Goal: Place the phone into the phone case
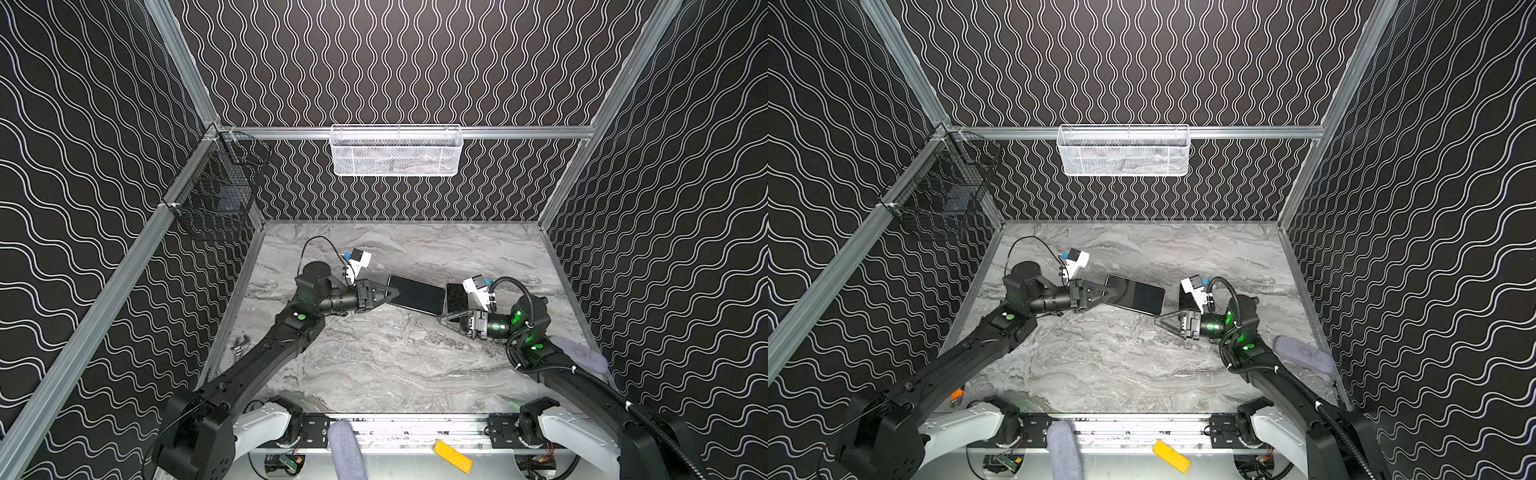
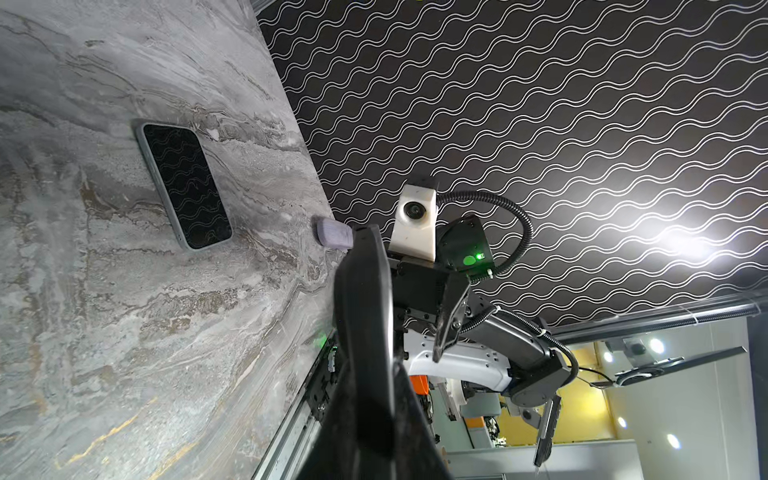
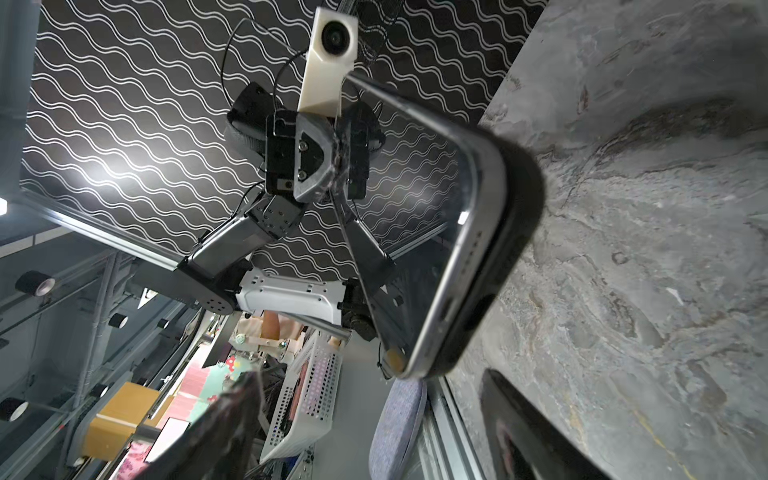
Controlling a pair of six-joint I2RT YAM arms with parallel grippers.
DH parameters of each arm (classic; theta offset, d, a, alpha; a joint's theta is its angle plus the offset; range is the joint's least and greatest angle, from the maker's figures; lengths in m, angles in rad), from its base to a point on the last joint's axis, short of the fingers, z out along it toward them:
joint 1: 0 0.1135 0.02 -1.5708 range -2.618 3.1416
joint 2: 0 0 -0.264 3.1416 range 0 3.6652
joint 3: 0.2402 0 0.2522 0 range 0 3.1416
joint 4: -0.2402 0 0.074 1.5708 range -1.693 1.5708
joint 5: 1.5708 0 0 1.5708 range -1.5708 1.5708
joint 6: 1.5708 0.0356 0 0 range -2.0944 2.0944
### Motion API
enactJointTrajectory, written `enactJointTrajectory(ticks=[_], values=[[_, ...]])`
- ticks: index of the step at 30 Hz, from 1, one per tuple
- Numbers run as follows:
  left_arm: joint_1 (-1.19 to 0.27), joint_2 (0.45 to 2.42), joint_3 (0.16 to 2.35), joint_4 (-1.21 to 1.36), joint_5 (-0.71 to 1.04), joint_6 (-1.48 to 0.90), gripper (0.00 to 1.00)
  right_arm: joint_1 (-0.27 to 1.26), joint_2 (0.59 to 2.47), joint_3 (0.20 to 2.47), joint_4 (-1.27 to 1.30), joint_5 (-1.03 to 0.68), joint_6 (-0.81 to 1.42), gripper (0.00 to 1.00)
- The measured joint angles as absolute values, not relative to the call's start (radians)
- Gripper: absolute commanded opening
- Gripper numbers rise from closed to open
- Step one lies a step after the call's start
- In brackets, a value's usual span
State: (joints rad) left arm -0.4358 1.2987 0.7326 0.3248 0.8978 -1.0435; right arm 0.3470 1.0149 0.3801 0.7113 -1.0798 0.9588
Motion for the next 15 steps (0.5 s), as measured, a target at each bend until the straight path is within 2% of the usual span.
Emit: enactJointTrajectory(ticks=[6, 15], values=[[-0.435, 1.316, 0.719, 0.383, 0.897, -1.079, 0.00, 0.352, 1.079, 0.384, 0.844, -1.079, 1.021, 0.68], [-0.435, 1.320, 0.716, 0.433, 0.907, -1.119, 0.00, 0.352, 1.142, 0.386, 1.000, -1.083, 1.124, 0.33]])
